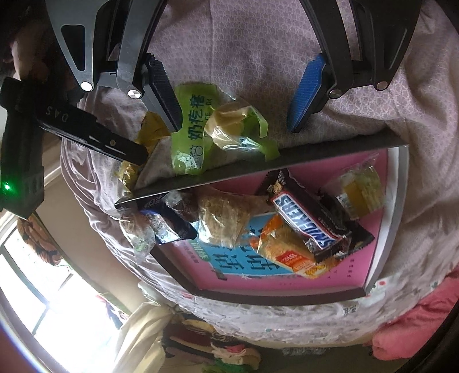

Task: Organize snacks
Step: 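Grasp the green milk-tablet bag with the left tool while the right tool grasps the yellow wafer bar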

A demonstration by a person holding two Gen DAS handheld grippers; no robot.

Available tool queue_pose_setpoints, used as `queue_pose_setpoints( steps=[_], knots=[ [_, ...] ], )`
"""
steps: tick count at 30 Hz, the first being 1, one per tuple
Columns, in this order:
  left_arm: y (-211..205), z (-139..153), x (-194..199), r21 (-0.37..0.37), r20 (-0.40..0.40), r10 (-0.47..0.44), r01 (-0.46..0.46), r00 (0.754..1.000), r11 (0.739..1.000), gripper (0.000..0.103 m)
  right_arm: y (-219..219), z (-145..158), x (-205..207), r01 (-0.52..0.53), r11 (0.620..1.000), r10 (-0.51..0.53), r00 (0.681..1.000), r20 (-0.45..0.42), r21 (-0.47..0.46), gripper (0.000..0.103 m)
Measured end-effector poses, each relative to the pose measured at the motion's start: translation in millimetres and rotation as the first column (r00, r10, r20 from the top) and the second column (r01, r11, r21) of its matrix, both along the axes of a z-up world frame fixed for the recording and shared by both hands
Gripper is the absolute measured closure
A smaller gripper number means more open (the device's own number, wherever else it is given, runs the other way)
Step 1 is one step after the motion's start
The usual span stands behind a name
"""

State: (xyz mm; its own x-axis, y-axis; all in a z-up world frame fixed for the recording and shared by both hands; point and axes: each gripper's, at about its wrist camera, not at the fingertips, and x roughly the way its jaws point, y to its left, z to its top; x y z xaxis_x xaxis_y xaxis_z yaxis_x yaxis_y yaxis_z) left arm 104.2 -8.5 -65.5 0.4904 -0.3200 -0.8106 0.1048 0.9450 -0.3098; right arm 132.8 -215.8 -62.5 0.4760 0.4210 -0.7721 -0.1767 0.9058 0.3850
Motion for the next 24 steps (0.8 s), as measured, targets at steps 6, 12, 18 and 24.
queue_pose_setpoints(
  steps=[6,12,18,24],
  knots=[
    [-4,-6,4,-0.016,0.010,-0.003,0.003,1.000,1.000,0.027,-1,-9,12,0.007,1.000,-0.007,1.000,-0.008,0.027,0.063],
    [-9,-9,8,-0.027,0.038,-0.021,0.022,0.999,0.999,0.045,-12,-6,12,0.015,0.995,-0.015,1.000,-0.001,0.100,0.073],
    [-7,-7,10,-0.047,0.037,-0.033,0.035,0.999,0.998,0.064,-7,7,1,-0.037,0.994,0.032,0.998,0.046,0.107,0.077],
    [-1,11,0,-0.096,0.076,-0.041,0.048,0.996,0.994,0.064,3,33,-13,-0.097,0.992,0.083,0.984,0.160,0.083,0.077]
  ],
)
